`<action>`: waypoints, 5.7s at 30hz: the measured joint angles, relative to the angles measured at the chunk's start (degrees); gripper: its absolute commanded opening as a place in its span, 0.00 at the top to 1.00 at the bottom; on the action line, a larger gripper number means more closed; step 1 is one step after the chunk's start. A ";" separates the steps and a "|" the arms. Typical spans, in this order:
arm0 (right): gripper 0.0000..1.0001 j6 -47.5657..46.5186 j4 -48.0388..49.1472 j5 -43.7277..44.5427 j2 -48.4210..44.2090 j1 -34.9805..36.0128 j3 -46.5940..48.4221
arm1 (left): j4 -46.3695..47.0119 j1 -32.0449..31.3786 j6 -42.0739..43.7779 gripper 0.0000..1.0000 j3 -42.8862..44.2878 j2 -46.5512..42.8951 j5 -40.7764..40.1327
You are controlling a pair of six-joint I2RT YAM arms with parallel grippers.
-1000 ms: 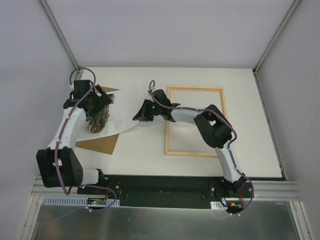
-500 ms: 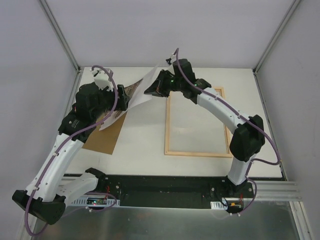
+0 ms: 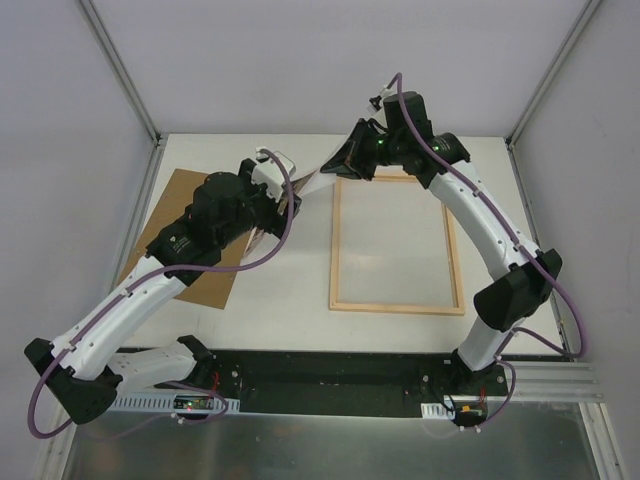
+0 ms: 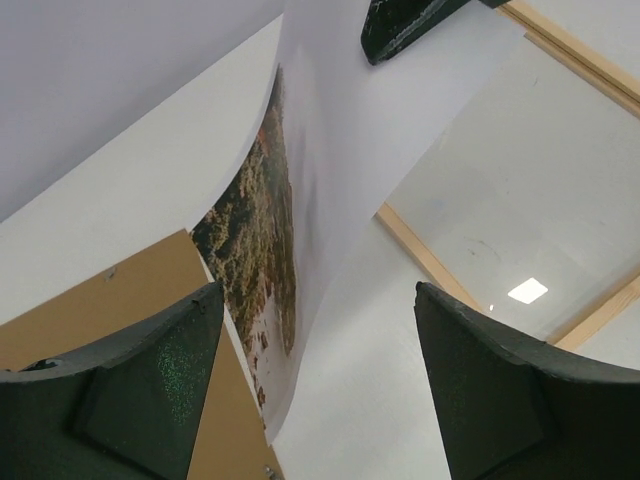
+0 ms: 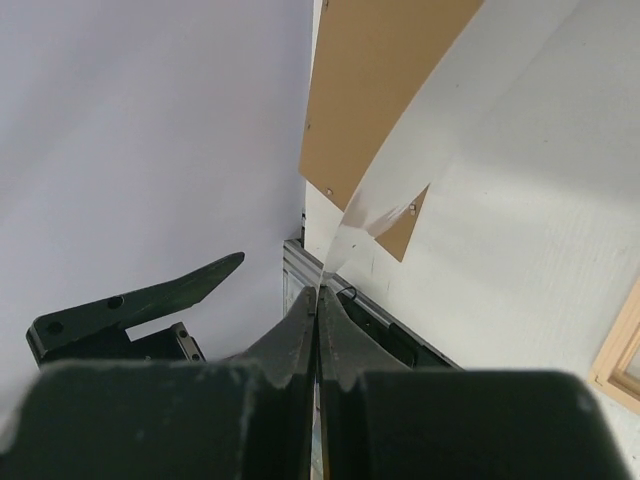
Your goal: Put the photo into the frame
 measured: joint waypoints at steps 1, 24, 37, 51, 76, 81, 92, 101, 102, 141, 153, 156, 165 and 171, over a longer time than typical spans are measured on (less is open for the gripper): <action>0.99 -0.15 -0.90 0.11 -0.20 -0.13 0.44 | 0.04 -0.35 0.85 0.24 0.26 0.35 0.11; 0.99 -1.55 -12.24 0.44 -1.40 -0.85 9.88 | 4.31 -0.72 4.96 0.43 1.05 7.41 4.11; 0.99 -1.36 -13.27 -0.13 -3.10 -1.64 9.92 | 8.72 -1.44 3.39 0.49 -2.78 7.32 4.15; 0.59 -0.96 -13.40 -1.11 -5.03 -2.25 9.92 | 15.67 -2.29 1.57 1.00 -5.75 7.30 4.09; 0.04 -22.71 -19.98 46.05 -43.45 -15.85 -5.79 | 12.55 -7.78 -17.81 1.00 17.64 13.75 4.55; 0.04 -23.78 -19.96 49.11 -43.15 -16.09 -11.69 | 12.24 -8.11 -27.28 1.00 23.67 19.15 4.11; 0.04 -26.60 -20.04 47.47 -39.21 -21.05 -14.82 | 13.66 11.28 -56.72 1.00 22.75 27.50 13.86; 0.04 -27.96 -17.31 40.24 -31.21 -24.44 -24.09 | 23.78 19.91 -69.26 1.00 7.28 47.28 32.09; 0.04 -28.04 -16.68 39.43 -30.27 -24.83 -25.49 | 23.82 19.61 -69.26 1.00 6.73 49.03 33.48; 0.47 -17.88 6.62 29.29 -3.65 -45.75 -47.63 | 22.12 18.10 -60.76 1.00 11.52 55.45 43.45; 0.71 -17.42 7.34 27.58 -0.04 -45.62 -47.30 | 21.14 18.10 -59.39 1.00 13.27 55.82 43.54; 0.71 -17.44 7.08 27.67 0.31 -45.09 -46.88 | 21.03 18.10 -59.06 1.00 13.27 55.82 43.47; 0.71 -17.22 6.91 29.11 2.03 -39.10 -44.70 | 20.06 18.27 -57.55 1.00 13.27 55.82 43.06; 0.71 -16.37 6.97 29.11 2.93 -34.53 -43.60 | 19.37 19.87 -56.22 1.00 13.18 55.82 43.04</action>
